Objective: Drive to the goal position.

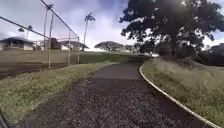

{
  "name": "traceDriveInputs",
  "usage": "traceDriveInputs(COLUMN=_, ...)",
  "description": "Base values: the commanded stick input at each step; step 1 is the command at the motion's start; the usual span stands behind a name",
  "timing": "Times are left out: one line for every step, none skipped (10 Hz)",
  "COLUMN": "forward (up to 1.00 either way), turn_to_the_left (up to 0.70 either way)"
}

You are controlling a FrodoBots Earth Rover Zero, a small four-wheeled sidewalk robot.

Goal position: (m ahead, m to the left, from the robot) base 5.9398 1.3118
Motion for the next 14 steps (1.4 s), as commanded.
traceDriveInputs(forward=0.50, turn_to_the_left=0.00)
traceDriveInputs(forward=0.50, turn_to_the_left=0.00)
traceDriveInputs(forward=0.50, turn_to_the_left=0.00)
traceDriveInputs(forward=0.50, turn_to_the_left=0.00)
traceDriveInputs(forward=0.50, turn_to_the_left=0.00)
traceDriveInputs(forward=0.50, turn_to_the_left=0.00)
traceDriveInputs(forward=0.50, turn_to_the_left=0.00)
traceDriveInputs(forward=0.50, turn_to_the_left=0.00)
traceDriveInputs(forward=0.50, turn_to_the_left=0.00)
traceDriveInputs(forward=0.50, turn_to_the_left=0.00)
traceDriveInputs(forward=0.50, turn_to_the_left=0.00)
traceDriveInputs(forward=0.50, turn_to_the_left=0.00)
traceDriveInputs(forward=0.50, turn_to_the_left=0.00)
traceDriveInputs(forward=0.50, turn_to_the_left=-0.50)
